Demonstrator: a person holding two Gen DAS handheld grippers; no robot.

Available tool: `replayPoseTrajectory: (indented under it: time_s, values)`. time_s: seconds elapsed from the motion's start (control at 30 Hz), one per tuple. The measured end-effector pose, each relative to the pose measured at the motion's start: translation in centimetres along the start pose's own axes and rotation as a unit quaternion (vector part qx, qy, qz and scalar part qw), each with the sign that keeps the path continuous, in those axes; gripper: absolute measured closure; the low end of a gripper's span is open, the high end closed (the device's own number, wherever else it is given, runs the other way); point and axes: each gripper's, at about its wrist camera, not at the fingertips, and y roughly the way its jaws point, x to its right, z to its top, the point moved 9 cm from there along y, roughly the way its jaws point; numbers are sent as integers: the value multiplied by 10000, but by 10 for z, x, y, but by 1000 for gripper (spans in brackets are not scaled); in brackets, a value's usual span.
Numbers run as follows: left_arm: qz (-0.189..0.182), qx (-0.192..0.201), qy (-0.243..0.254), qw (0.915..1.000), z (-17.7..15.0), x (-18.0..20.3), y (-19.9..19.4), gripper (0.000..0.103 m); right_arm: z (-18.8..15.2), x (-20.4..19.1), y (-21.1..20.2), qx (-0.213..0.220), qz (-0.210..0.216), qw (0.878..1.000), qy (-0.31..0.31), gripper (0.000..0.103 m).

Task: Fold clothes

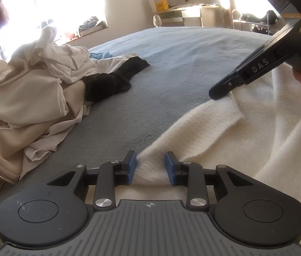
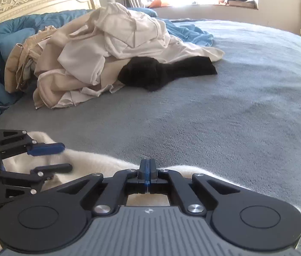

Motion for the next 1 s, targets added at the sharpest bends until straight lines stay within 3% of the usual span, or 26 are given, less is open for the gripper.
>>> replayPoseTrajectory:
  time_s: [0.1, 0.17, 0.23, 0.37, 0.5, 0.6, 0.73, 0.87, 1.0]
  values:
    - [21, 17, 18, 10000, -1, 3, -2, 73, 7, -31, -11, 261, 105, 9984, -499, 99]
    - [28, 30, 19, 10000, -1, 3, -2, 73, 2, -47, -3, 149, 110, 9961, -868, 99]
    - [22, 35, 26, 10000, -2, 4, -2, 72, -19, -47, 20, -271, -187, 9917, -1245, 101]
    - [61, 195, 105, 9997, 3, 4, -9, 68, -17, -40, 12, -122, -90, 9962, -857, 101]
    - [31, 423, 350, 9985, 7, 10, -20, 61, -15, -61, -10, 113, -130, 9908, -1342, 96]
    - [-6, 231, 815, 9964, 2, 25, -14, 58, -35, -64, 7, -306, -91, 9897, -1395, 95]
    - [179, 125, 1178, 9928, 5, 31, -11, 58, -29, -64, 5, -206, 5, 9923, -1224, 95]
    - [143, 114, 1060, 9942, 8, 24, -16, 50, -22, -65, -10, -120, 120, 9940, -1082, 84]
    - [106, 106, 897, 9959, 9, 19, -21, 44, -19, -62, -14, -110, 142, 9952, -964, 83]
